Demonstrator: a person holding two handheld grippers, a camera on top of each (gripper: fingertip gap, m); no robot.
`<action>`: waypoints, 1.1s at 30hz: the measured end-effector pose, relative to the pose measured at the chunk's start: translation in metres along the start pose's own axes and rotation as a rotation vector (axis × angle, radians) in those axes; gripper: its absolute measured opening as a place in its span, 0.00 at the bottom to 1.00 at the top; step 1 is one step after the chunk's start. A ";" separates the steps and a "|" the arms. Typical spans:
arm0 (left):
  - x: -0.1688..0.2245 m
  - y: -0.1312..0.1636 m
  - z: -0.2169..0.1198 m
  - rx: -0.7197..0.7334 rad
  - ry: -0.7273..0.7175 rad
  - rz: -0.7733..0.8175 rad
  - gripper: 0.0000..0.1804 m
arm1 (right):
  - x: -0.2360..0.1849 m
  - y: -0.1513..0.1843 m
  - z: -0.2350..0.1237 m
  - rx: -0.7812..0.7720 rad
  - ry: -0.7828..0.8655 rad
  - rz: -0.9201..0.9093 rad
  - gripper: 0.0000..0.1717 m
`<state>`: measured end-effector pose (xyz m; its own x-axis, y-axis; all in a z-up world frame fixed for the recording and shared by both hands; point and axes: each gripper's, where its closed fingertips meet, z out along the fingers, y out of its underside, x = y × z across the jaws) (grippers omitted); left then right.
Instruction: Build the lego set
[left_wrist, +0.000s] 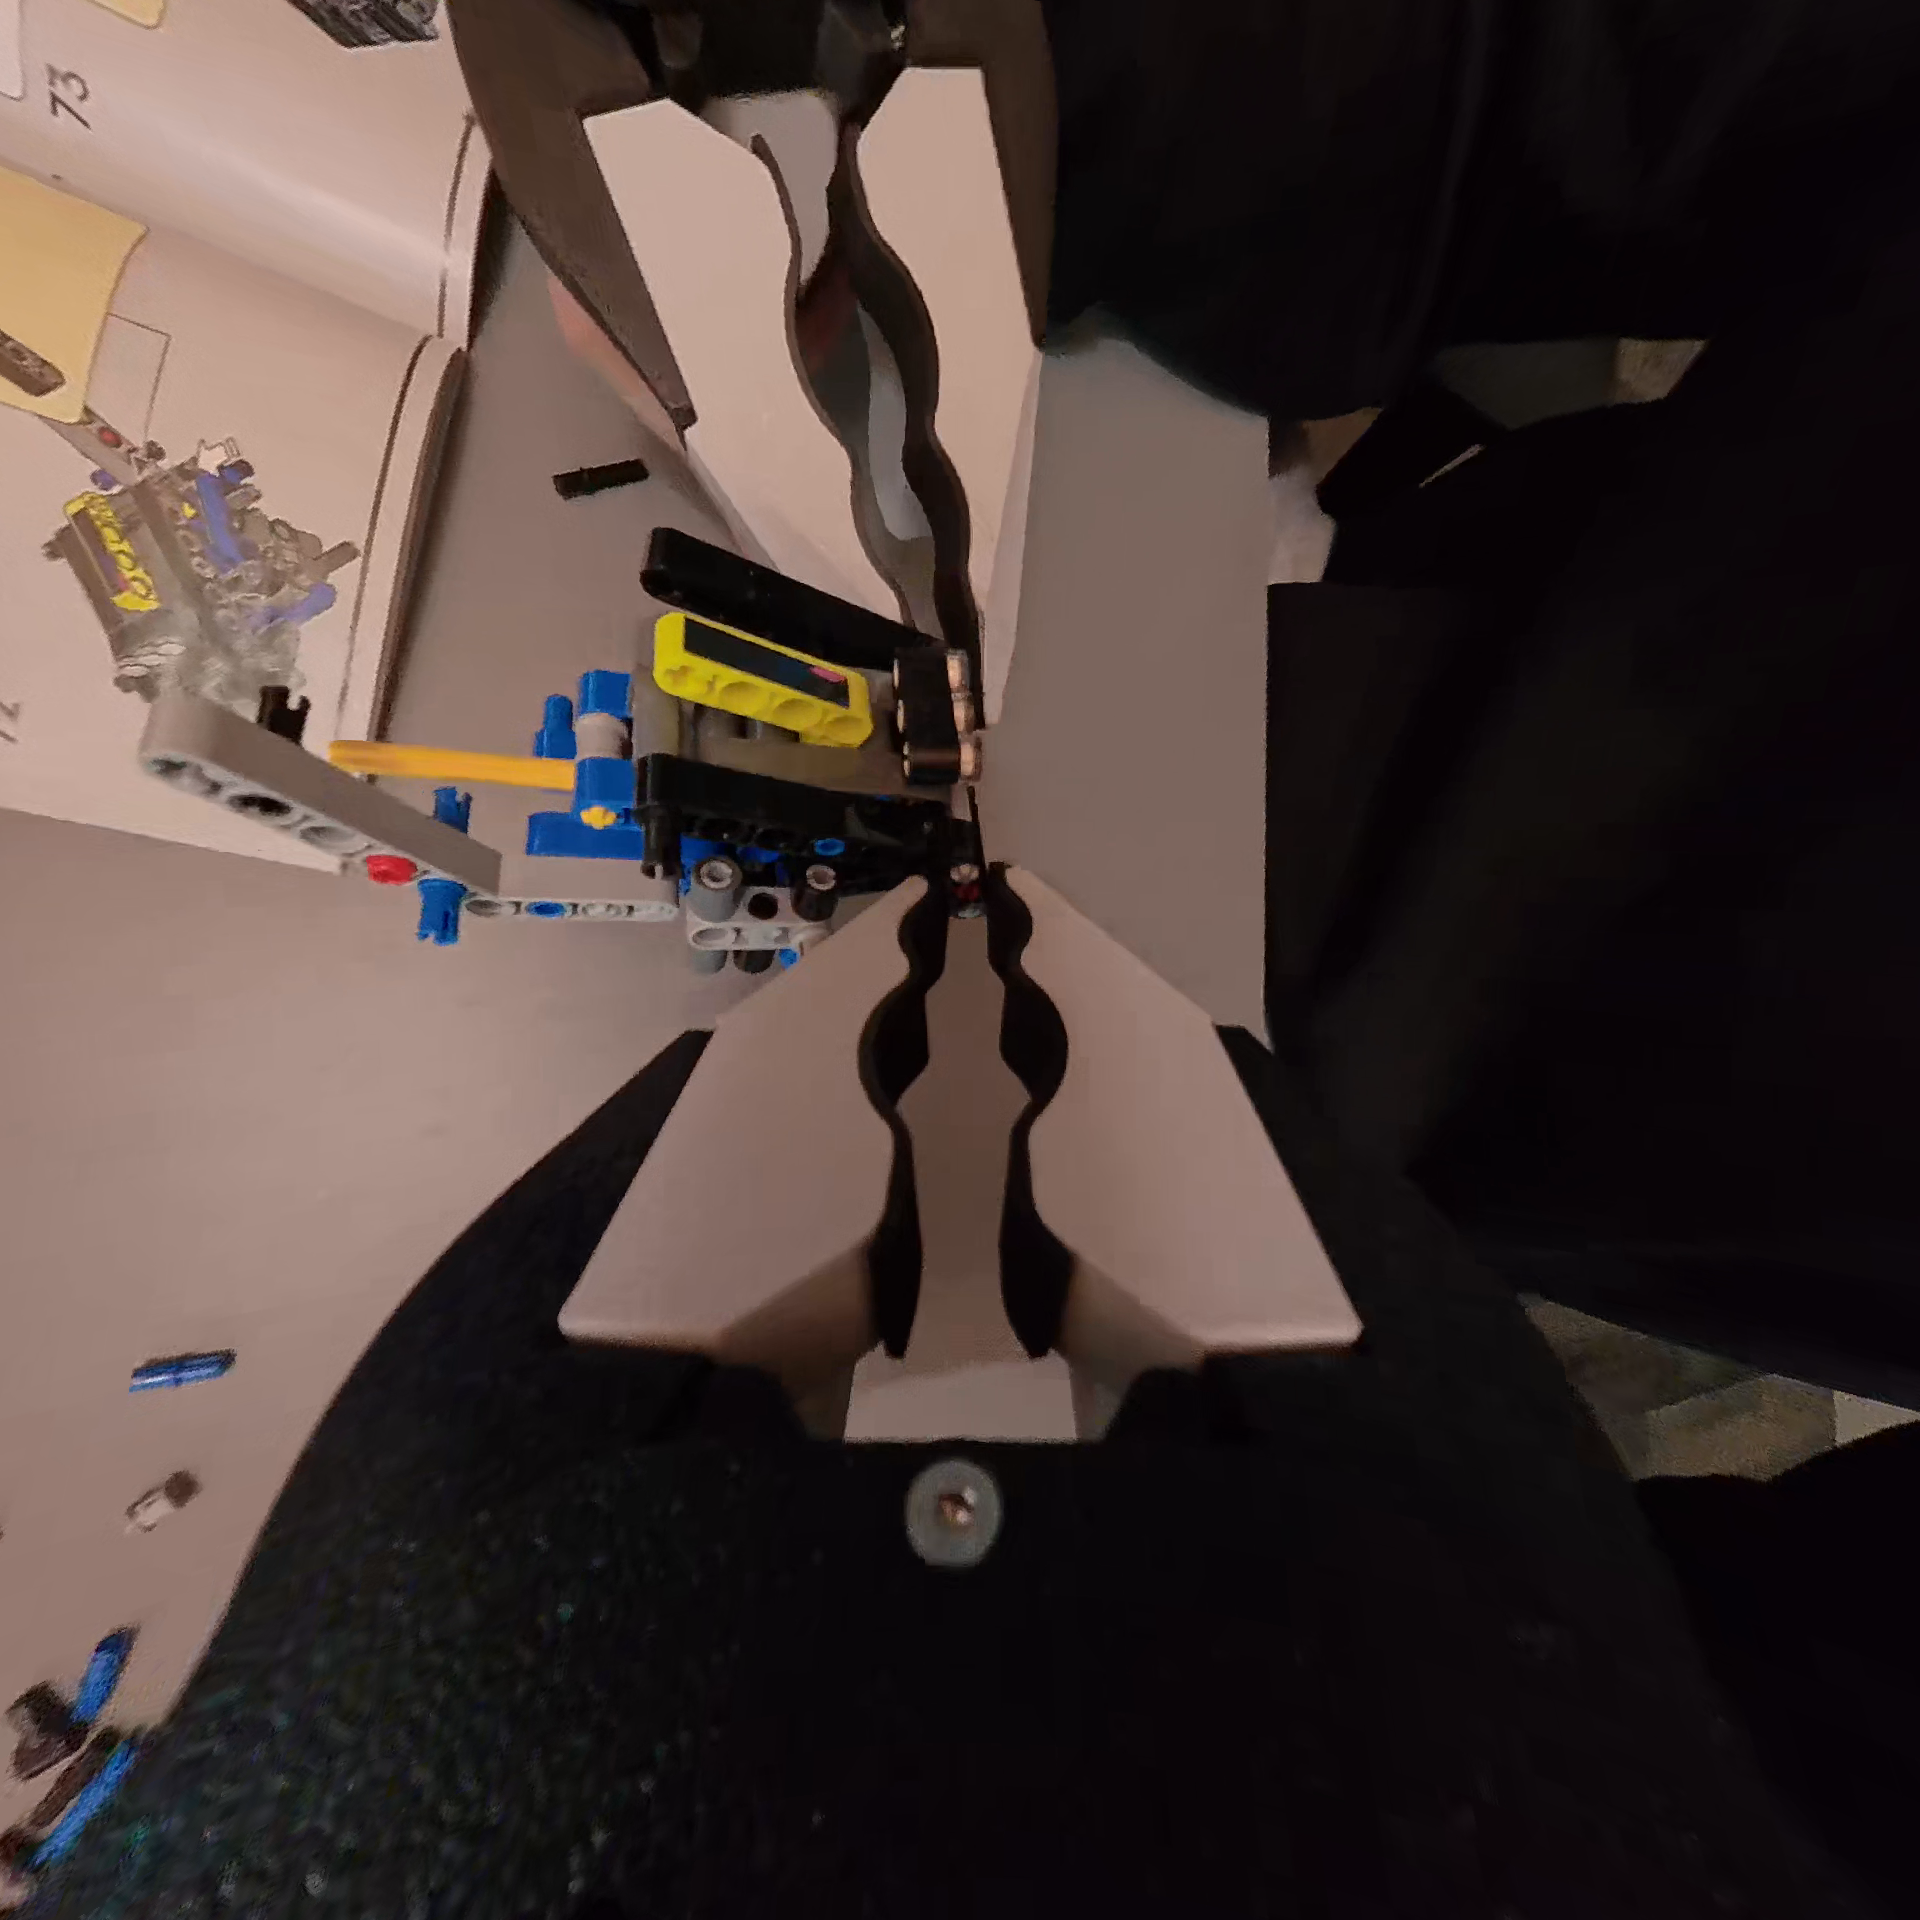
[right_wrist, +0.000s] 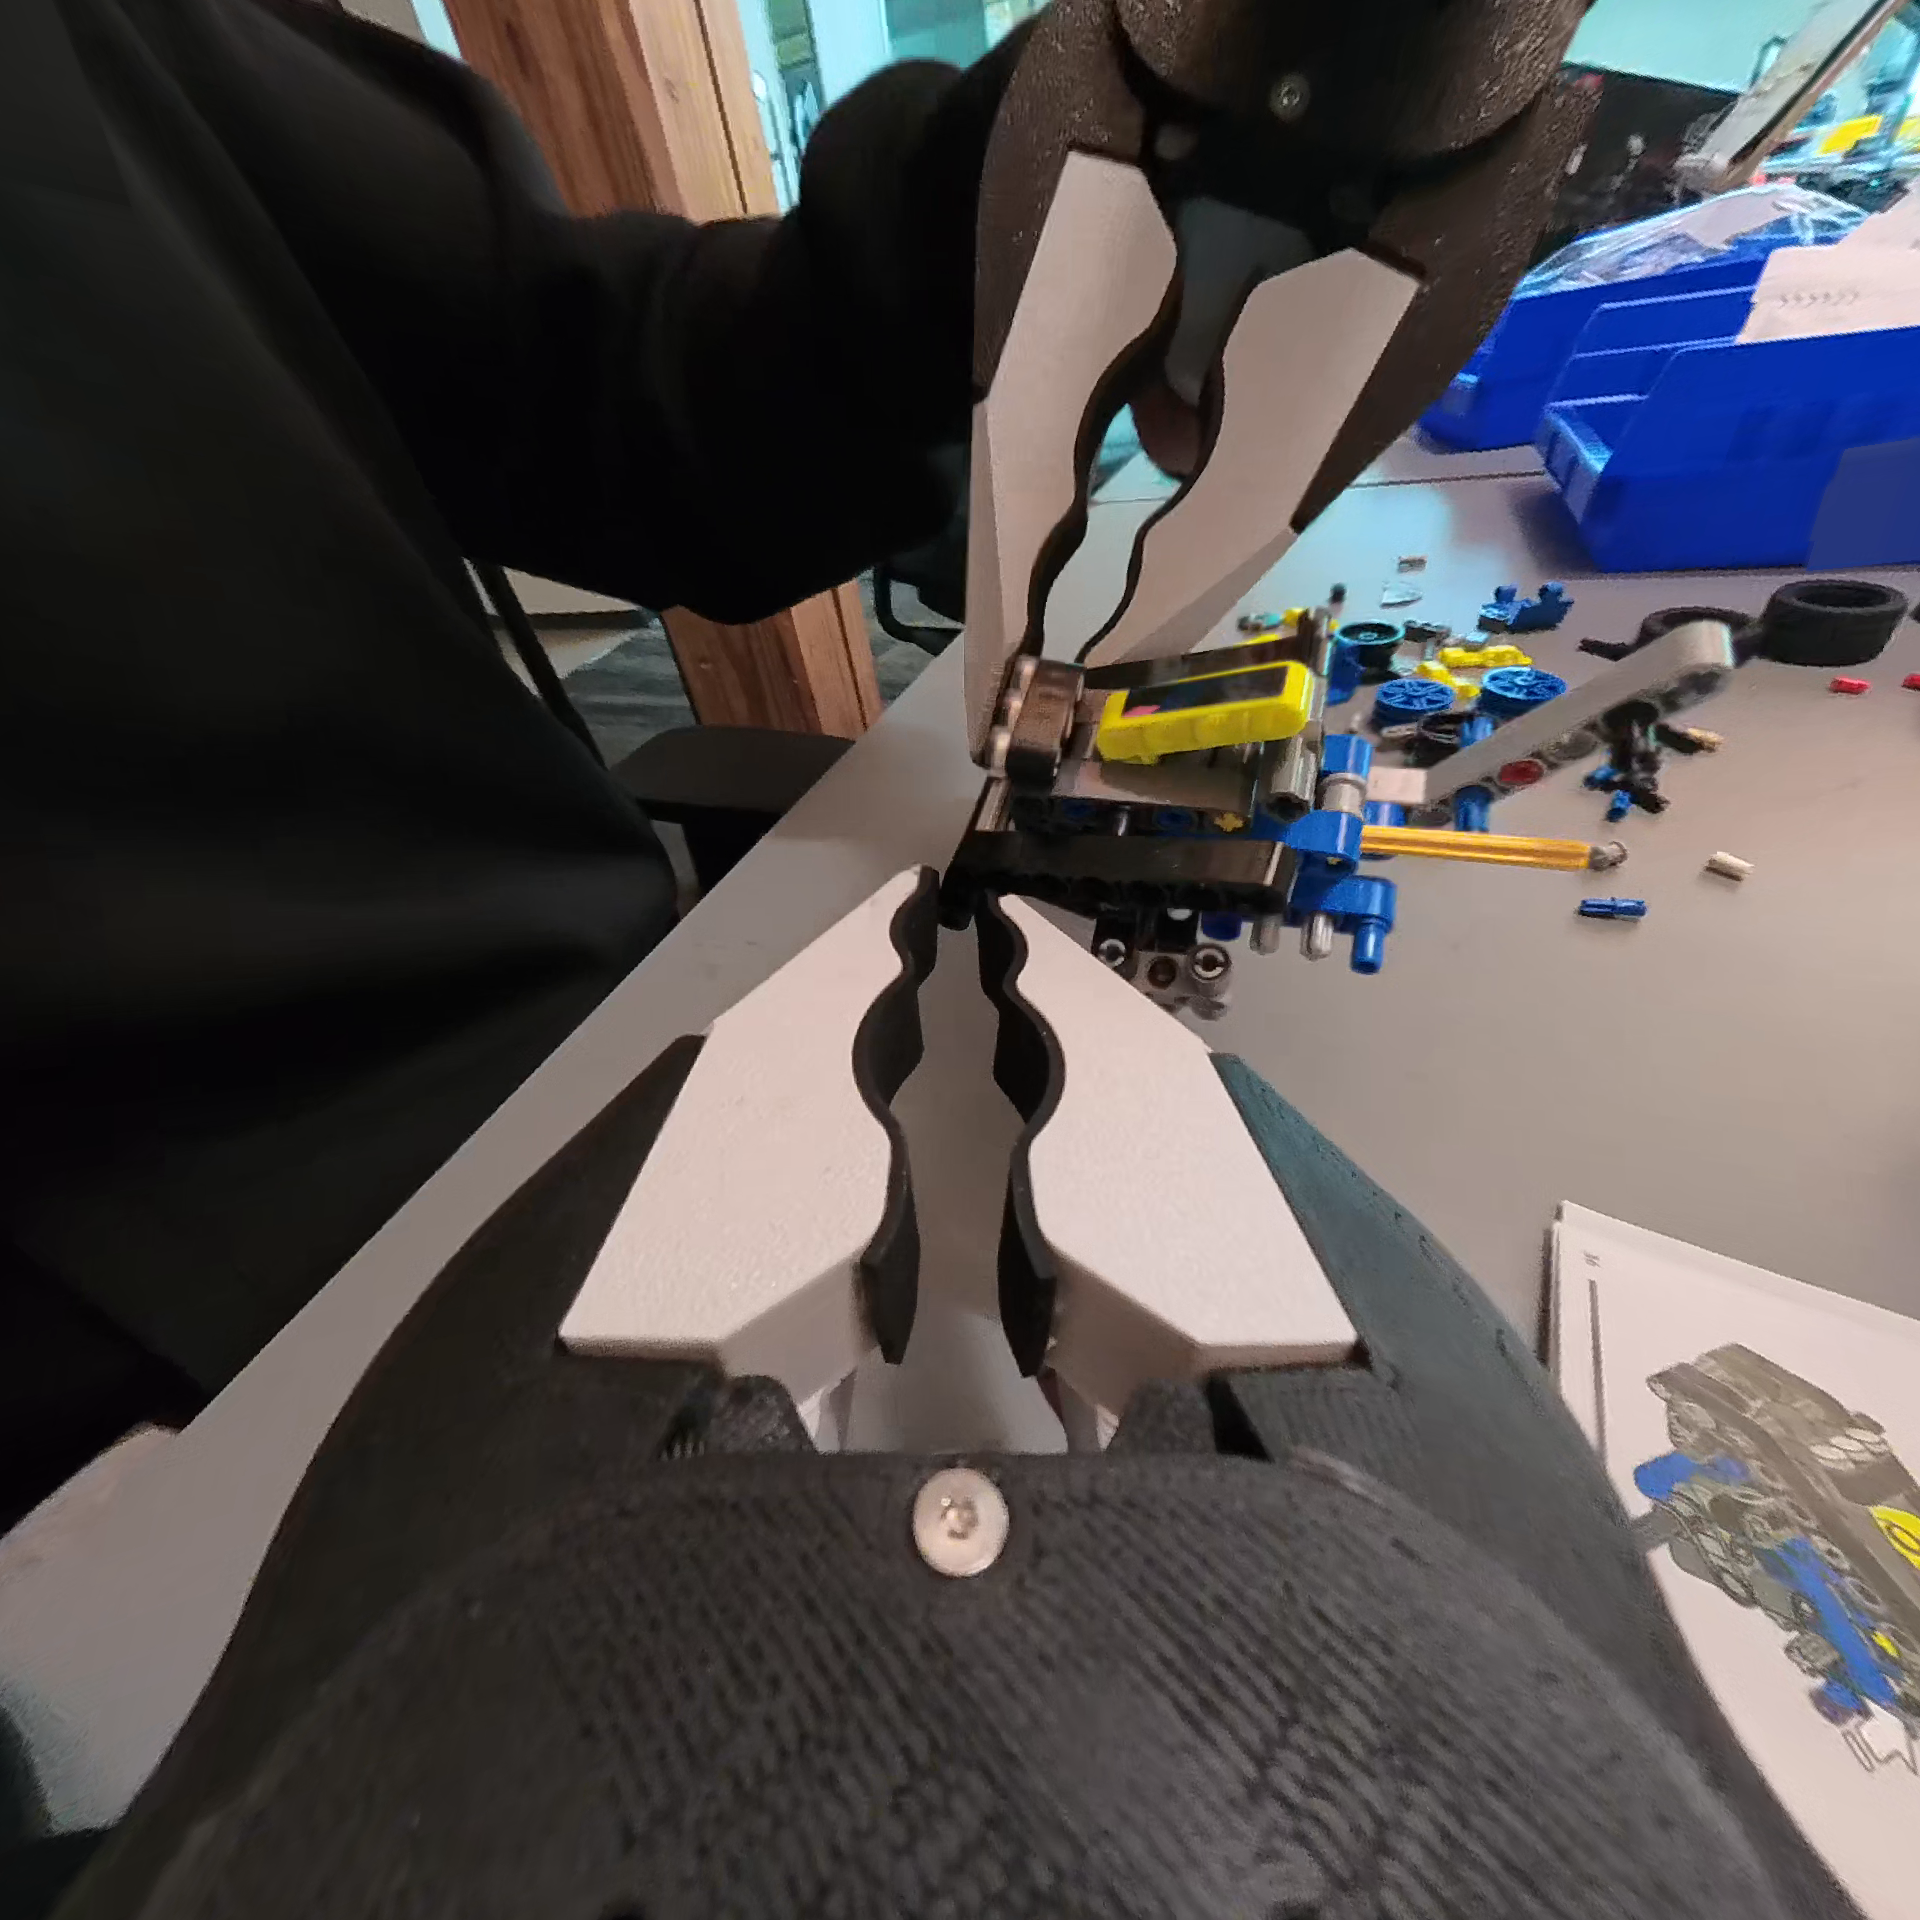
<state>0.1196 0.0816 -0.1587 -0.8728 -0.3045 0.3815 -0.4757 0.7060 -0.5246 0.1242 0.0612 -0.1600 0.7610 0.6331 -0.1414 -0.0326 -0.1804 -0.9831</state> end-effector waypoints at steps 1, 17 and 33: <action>-0.001 0.001 -0.001 0.010 -0.002 -0.008 0.02 | 0.002 0.000 0.000 0.000 0.015 -0.002 0.03; 0.012 -0.006 0.002 0.037 0.105 0.002 0.02 | -0.015 -0.006 -0.003 0.032 -0.088 -0.023 0.03; -0.001 -0.003 -0.009 0.164 0.019 -0.072 0.02 | 0.003 -0.011 -0.001 0.080 0.020 0.022 0.04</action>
<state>0.1232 0.0855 -0.1507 -0.8345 -0.3373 0.4357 -0.5494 0.5686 -0.6122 0.1272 0.0641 -0.1500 0.7722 0.6145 -0.1616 -0.1008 -0.1326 -0.9860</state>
